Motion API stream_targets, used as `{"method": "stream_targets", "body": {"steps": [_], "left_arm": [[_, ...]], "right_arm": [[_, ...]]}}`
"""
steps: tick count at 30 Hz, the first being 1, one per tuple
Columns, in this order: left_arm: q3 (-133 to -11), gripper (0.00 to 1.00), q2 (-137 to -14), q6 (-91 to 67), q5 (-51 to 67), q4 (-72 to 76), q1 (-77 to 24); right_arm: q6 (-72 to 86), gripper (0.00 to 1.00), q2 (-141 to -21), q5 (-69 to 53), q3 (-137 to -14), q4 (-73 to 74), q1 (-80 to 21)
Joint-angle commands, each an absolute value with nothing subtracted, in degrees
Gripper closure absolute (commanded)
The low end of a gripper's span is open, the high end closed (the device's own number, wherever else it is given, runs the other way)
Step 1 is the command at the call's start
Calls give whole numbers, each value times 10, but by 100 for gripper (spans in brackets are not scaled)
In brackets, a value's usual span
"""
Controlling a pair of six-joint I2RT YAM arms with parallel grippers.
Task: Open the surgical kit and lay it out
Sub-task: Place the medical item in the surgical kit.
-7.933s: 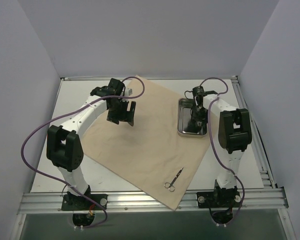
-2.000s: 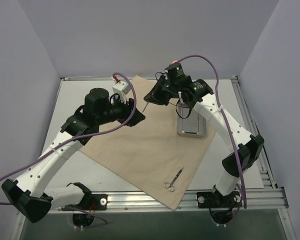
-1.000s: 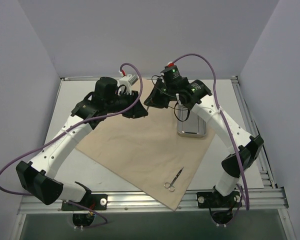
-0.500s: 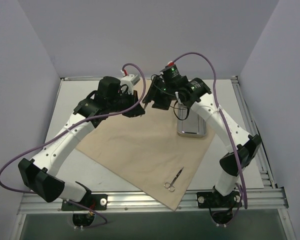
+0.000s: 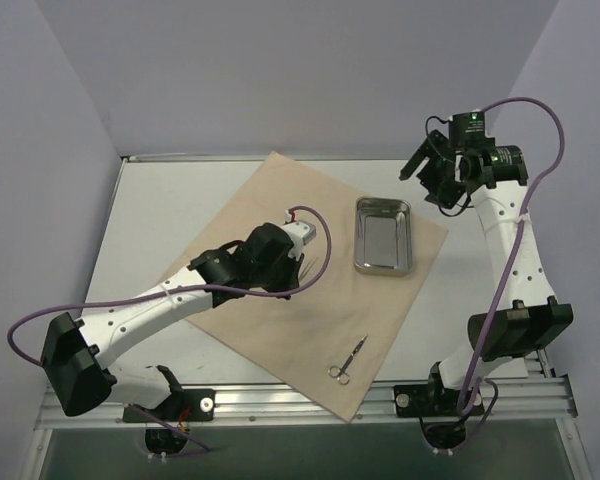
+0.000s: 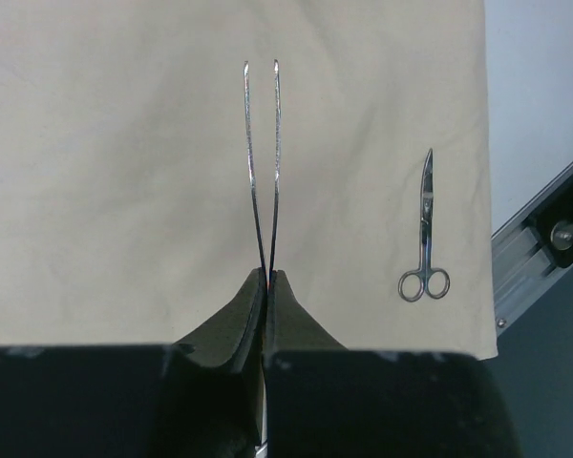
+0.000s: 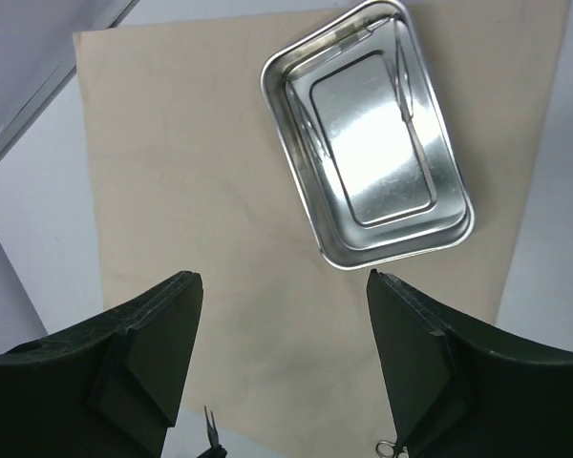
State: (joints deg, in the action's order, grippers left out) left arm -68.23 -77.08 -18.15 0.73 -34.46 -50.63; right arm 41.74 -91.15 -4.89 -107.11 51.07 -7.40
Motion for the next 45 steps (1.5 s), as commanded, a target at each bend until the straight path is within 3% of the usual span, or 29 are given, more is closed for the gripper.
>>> {"method": "stream_targets", "body": {"steps": [1, 7, 20, 45], "left_arm": [[-644, 98, -770, -219, -55, -274, -547], [-570, 98, -790, -258, -42, -196, -594], [-571, 98, -911, -289, -47, -130, -688], [-596, 98, -1000, -345, -79, -181, -733]], "right_arm": [[368, 29, -883, -61, -1059, 560, -46], [355, 29, -852, -77, -1002, 563, -7], [351, 29, -818, -73, -958, 561, -3], [348, 29, -803, -76, -933, 555, 14]]}}
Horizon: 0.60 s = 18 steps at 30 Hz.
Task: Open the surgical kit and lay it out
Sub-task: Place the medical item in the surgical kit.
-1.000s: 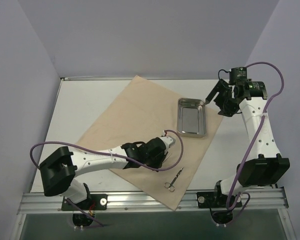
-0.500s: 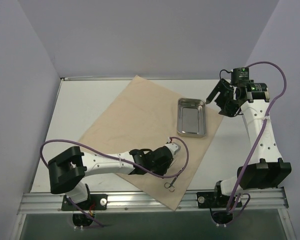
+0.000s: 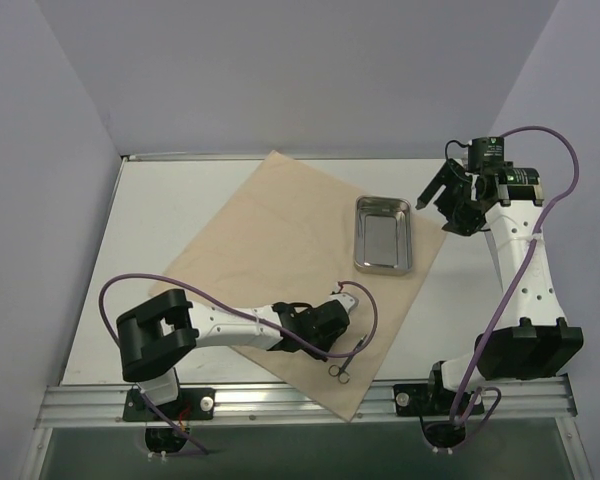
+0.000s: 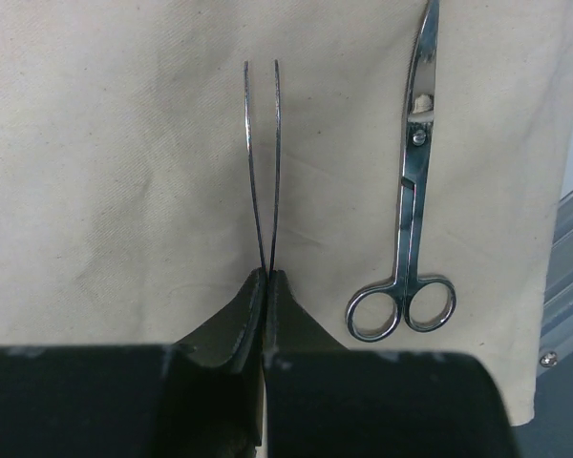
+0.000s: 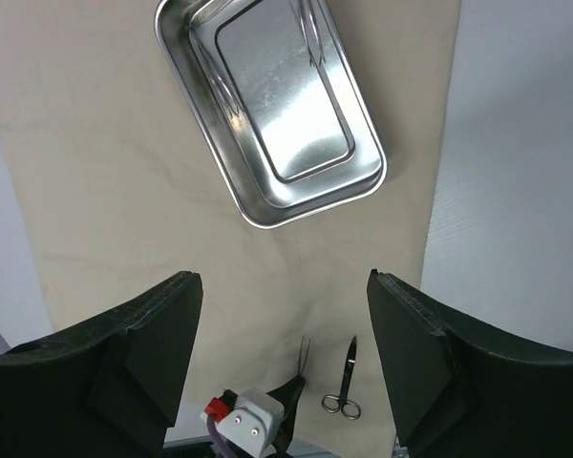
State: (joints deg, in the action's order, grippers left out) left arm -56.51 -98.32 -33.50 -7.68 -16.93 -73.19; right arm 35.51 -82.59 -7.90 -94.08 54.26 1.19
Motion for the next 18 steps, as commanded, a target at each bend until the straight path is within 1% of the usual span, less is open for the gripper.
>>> {"method": "stream_targets", "body": {"steps": [1, 4, 8, 9, 10, 12, 13, 14, 16, 18], "left_arm": [[-601, 98, -1008, -345, -77, -188, -733], [-607, 98, -1023, -345, -71, -193, -733], [-600, 97, -1014, -345, -69, -191, -732], [-601, 95, -1014, -345, -69, -194, -732], [-602, 89, -1015, -345, -68, -196, -732], [-602, 84, -1015, -344, -65, -199, -732], [-601, 77, -1014, -345, -66, -199, -732], [-597, 73, -1009, -345, -66, -197, -732], [-592, 71, -999, -346, -69, -199, -732], [-584, 68, -992, -347, -70, -197, -732]], "right_arm": [[349, 29, -802, -77, -933, 554, 15], [350, 29, -800, -77, -929, 554, 15], [351, 29, -796, -78, -922, 551, 15], [352, 29, -795, -78, -920, 550, 14], [352, 29, -795, -80, -916, 549, 15], [352, 29, -795, -81, -912, 548, 14], [353, 29, -795, -82, -911, 547, 14], [353, 29, -795, -82, -911, 546, 15], [353, 29, -795, -82, -910, 544, 15], [353, 29, -796, -82, -908, 542, 15]]}}
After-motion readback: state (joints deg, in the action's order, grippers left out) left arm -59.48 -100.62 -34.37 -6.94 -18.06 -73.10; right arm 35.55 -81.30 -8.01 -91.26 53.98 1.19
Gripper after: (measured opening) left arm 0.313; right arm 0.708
